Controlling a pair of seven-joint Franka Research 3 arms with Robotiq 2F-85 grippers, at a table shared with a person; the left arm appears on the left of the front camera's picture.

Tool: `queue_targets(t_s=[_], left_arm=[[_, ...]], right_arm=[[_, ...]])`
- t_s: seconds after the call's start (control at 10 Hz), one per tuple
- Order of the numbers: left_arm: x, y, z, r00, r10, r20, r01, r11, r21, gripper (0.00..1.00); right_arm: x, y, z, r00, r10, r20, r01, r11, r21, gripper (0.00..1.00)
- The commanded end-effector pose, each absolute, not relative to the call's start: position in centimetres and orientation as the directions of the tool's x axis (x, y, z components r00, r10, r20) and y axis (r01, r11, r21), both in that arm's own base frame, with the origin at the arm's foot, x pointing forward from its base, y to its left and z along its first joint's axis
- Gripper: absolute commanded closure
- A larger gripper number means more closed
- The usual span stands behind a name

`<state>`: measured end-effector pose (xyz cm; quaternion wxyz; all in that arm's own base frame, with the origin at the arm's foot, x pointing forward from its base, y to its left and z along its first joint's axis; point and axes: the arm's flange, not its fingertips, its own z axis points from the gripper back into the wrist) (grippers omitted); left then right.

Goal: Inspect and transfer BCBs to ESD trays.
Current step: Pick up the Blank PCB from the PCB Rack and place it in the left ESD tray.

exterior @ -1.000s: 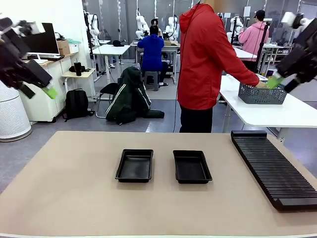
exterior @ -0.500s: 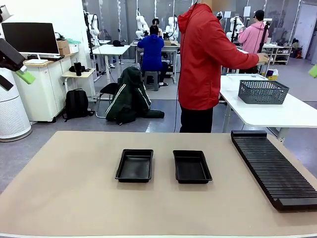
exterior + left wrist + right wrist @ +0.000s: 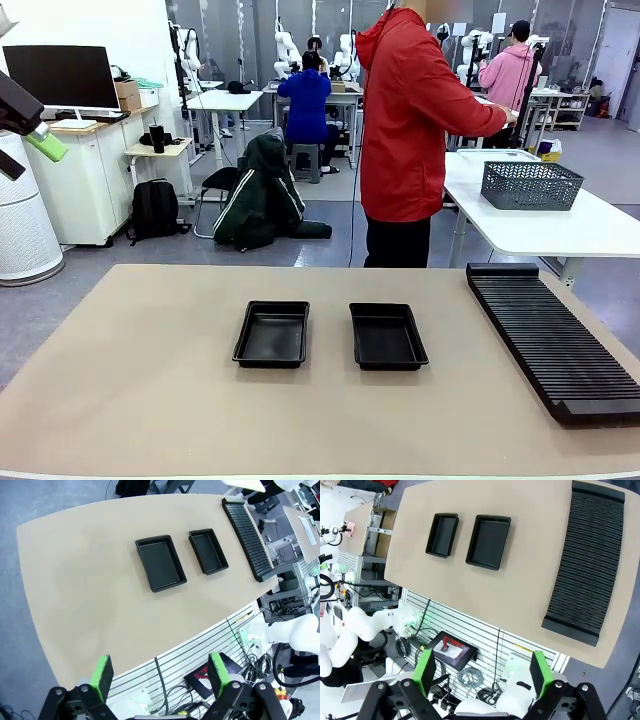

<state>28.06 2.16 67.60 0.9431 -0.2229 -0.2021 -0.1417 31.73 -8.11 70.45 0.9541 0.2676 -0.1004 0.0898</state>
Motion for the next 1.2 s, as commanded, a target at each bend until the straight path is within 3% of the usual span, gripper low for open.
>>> queue_targets(t_s=[0.0, 0.3, 1.1], left_arm=[[28.2, 2.3, 67.4, 0.877, -0.186, 0.443, 0.365, 0.857, -0.363, 0.0], [27.7, 2.2, 68.4, 0.879, -0.184, 0.44, 0.382, 0.824, -0.419, 0.0], [27.8, 1.7, 68.9, 0.872, -0.179, 0.456, 0.406, 0.784, -0.47, 0.0]], right_arm=[[31.6, -8.0, 70.1, 0.963, 0.136, 0.232, -0.236, 0.842, 0.485, 0.0], [31.9, -9.4, 72.8, 0.968, 0.018, 0.25, -0.149, 0.843, 0.517, 0.0], [33.1, -12.2, 76.6, 0.955, 0.001, 0.295, -0.171, 0.817, 0.55, 0.0]])
